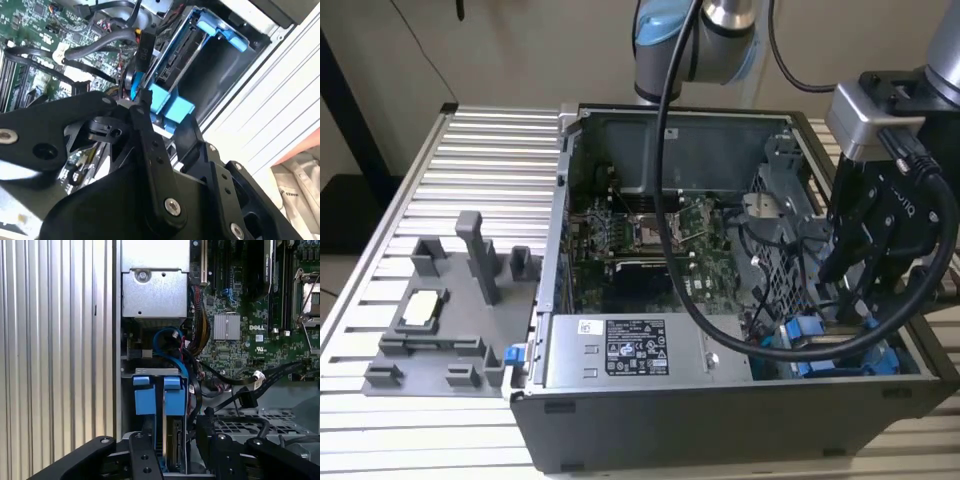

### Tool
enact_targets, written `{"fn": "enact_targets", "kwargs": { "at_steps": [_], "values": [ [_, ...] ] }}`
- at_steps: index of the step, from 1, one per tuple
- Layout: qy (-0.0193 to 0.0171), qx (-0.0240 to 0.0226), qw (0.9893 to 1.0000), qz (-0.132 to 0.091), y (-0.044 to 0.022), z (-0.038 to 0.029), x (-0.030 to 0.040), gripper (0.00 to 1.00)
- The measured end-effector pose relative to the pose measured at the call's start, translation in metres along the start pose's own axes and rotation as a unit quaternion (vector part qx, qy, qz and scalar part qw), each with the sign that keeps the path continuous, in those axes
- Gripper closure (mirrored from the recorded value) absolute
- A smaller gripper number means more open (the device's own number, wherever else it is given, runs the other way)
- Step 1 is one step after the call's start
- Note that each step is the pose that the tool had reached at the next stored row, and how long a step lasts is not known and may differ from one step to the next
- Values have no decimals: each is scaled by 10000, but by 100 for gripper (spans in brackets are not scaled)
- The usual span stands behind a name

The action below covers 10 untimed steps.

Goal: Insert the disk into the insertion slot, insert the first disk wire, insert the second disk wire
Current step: 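Insert the disk into the insertion slot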

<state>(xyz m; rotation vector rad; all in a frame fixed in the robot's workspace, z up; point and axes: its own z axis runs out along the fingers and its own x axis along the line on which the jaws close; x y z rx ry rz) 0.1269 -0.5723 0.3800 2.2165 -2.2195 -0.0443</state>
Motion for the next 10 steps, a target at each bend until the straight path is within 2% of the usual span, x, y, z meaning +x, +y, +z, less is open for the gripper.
{"fn": "enact_targets", "kwargs": {
  "at_steps": [6,9,10],
  "values": [
    [10,-2,10000,0,5,-234,-5,53],
    [8,6,10000,-1,6,-273,-7,53],
    [3,30,10000,-1,9,-273,-9,53]
  ]
}}
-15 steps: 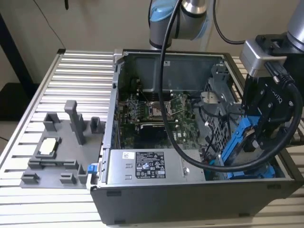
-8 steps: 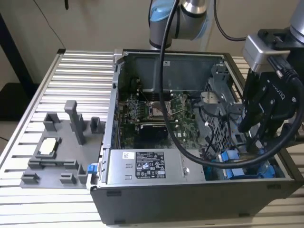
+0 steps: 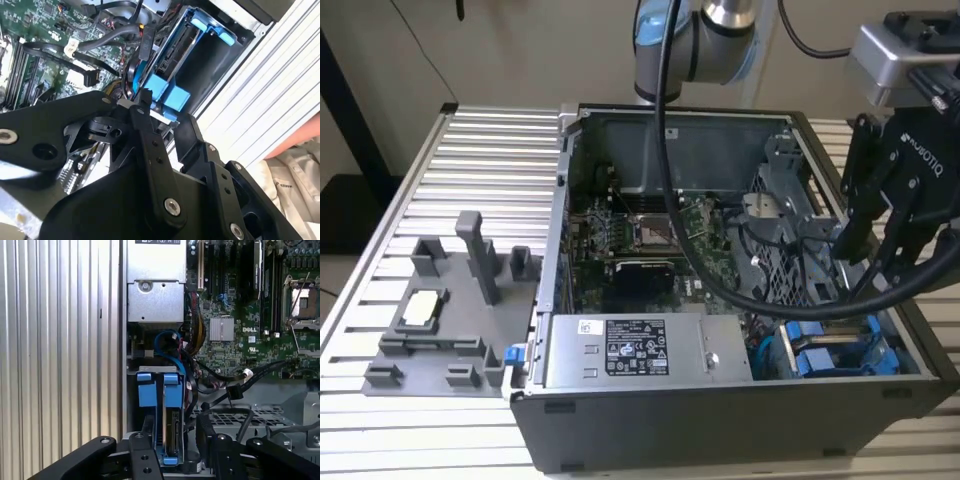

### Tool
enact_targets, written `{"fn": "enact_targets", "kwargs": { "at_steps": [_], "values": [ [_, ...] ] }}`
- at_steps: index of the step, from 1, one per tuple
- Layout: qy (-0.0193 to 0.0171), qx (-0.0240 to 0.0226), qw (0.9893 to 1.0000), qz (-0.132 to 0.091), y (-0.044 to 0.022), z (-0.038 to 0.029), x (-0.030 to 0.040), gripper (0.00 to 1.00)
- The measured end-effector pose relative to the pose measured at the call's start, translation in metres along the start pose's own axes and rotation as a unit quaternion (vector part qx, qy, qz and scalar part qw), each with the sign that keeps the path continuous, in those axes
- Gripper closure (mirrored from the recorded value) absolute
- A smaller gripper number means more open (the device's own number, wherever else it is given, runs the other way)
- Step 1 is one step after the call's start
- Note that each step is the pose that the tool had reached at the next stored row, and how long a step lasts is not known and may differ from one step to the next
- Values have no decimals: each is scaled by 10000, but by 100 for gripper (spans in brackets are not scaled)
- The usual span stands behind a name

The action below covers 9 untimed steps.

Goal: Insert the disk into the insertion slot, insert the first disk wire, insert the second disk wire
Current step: 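Insert the disk into the insertion slot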

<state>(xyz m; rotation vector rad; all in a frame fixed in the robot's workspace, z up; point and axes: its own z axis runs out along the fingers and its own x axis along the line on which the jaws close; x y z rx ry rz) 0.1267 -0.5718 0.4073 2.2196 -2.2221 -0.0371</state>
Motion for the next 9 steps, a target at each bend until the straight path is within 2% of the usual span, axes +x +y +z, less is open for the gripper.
{"fn": "enact_targets", "kwargs": {
  "at_steps": [1,4,5,7,9],
  "values": [
    [-32,62,10000,-2,7,-1,0,53],
    [-175,247,9995,-9,19,-2,-2,53],
    [-219,323,9992,-11,21,-1,-2,53],
    [-271,493,9984,-21,25,-2,-3,53],
    [-298,672,9973,-35,28,-1,-3,53]
  ]
}}
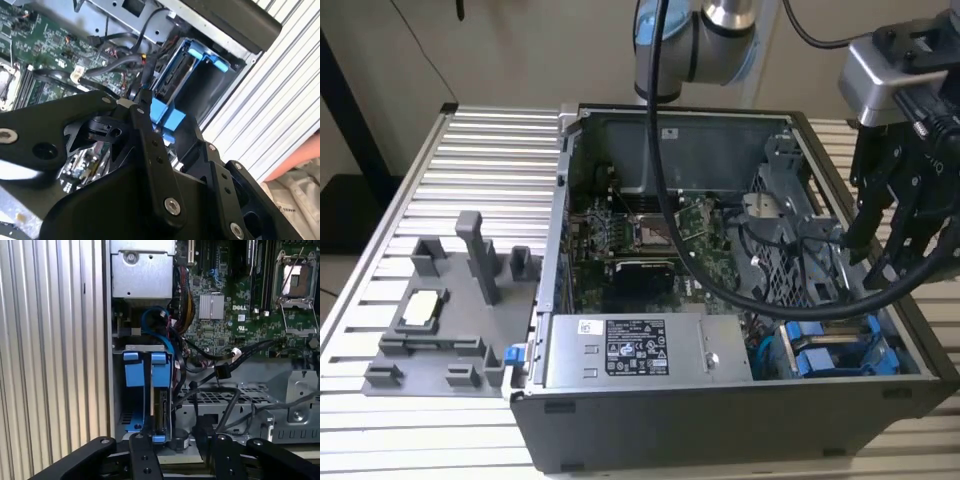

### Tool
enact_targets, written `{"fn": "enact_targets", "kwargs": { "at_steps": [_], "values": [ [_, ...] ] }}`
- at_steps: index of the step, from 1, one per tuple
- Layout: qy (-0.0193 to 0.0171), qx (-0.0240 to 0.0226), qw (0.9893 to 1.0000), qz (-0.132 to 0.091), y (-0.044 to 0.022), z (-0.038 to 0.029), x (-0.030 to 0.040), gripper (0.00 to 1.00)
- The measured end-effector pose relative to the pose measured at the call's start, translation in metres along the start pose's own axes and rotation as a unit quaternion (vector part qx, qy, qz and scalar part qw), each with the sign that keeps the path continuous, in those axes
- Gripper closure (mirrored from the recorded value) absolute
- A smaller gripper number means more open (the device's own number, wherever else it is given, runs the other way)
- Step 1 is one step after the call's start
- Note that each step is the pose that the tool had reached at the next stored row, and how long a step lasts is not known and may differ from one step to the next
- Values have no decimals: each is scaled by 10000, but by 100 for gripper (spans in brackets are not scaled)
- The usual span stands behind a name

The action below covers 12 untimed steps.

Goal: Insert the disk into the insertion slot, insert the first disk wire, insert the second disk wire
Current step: 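Insert the first disk wire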

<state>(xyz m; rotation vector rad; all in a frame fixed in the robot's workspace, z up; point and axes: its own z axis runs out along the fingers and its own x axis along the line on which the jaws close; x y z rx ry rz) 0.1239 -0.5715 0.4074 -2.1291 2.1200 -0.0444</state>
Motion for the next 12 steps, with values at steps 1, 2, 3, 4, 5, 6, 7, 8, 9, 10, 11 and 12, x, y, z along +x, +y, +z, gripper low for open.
{"fn": "enact_targets", "kwargs": {
  "at_steps": [1,2,3,4,5,6,7,8,9,10,11,12],
  "values": [
    [-12,95,10000,-10,2,-1,0,53],
    [-21,180,9998,-21,5,0,-2,53],
    [-23,241,9997,-37,8,4,-6,53],
    [-26,271,9996,-57,11,13,-14,53],
    [-30,291,9995,-88,13,27,-27,53],
    [-35,305,9994,-126,16,41,-41,53],
    [-42,317,9993,-169,18,56,-50,53],
    [-49,327,9992,-218,20,69,-57,53],
    [-56,335,9991,-270,22,82,-66,53],
    [-63,345,9989,-315,24,91,-75,53],
    [-69,358,9987,-360,24,98,-83,53],
    [-76,375,9984,-409,26,104,-88,53]
  ]
}}
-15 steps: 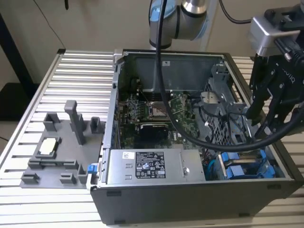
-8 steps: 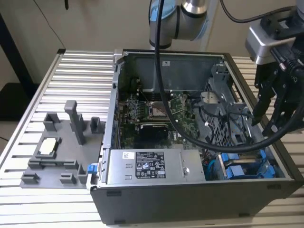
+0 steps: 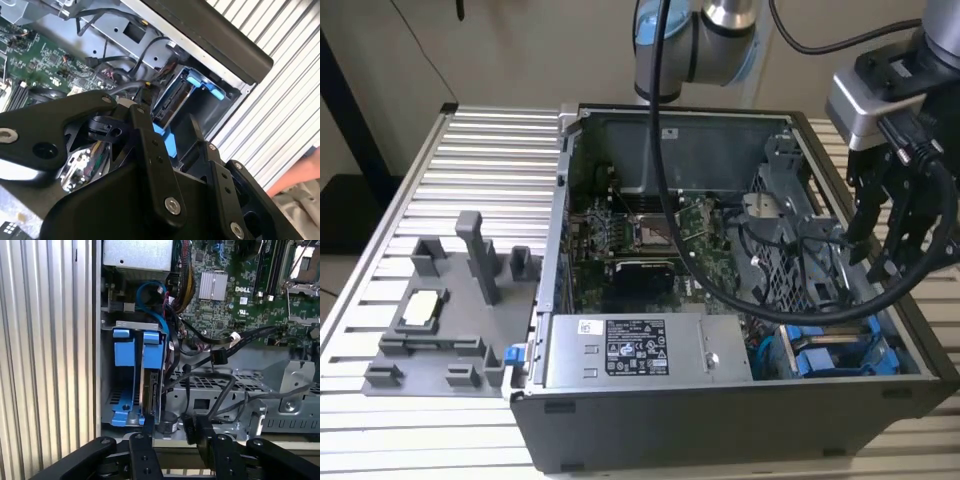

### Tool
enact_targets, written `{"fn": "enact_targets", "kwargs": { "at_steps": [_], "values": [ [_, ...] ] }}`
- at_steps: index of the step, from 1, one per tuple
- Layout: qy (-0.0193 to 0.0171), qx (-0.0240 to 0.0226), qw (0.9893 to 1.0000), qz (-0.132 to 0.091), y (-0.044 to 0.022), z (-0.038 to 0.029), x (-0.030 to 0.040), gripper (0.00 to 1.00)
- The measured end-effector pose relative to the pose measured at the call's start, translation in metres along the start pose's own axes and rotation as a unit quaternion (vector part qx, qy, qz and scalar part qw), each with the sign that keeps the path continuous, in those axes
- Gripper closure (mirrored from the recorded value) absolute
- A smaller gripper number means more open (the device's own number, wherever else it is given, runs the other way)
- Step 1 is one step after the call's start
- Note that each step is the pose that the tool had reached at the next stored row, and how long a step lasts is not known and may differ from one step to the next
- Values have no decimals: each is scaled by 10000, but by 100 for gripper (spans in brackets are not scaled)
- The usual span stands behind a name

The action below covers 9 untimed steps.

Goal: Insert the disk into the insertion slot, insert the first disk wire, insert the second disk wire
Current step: 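Insert the first disk wire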

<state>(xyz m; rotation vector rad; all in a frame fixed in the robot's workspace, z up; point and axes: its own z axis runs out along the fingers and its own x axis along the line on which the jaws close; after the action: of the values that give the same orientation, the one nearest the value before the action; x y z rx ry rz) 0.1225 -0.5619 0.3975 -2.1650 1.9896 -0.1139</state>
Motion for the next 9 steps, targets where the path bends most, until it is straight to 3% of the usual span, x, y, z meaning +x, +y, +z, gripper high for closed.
{"fn": "enact_targets", "kwargs": {
  "at_steps": [3,9],
  "values": [
    [-13,49,9999,-93,0,6,-3,53],
    [-21,69,9999,-137,5,24,-6,53]
  ]
}}
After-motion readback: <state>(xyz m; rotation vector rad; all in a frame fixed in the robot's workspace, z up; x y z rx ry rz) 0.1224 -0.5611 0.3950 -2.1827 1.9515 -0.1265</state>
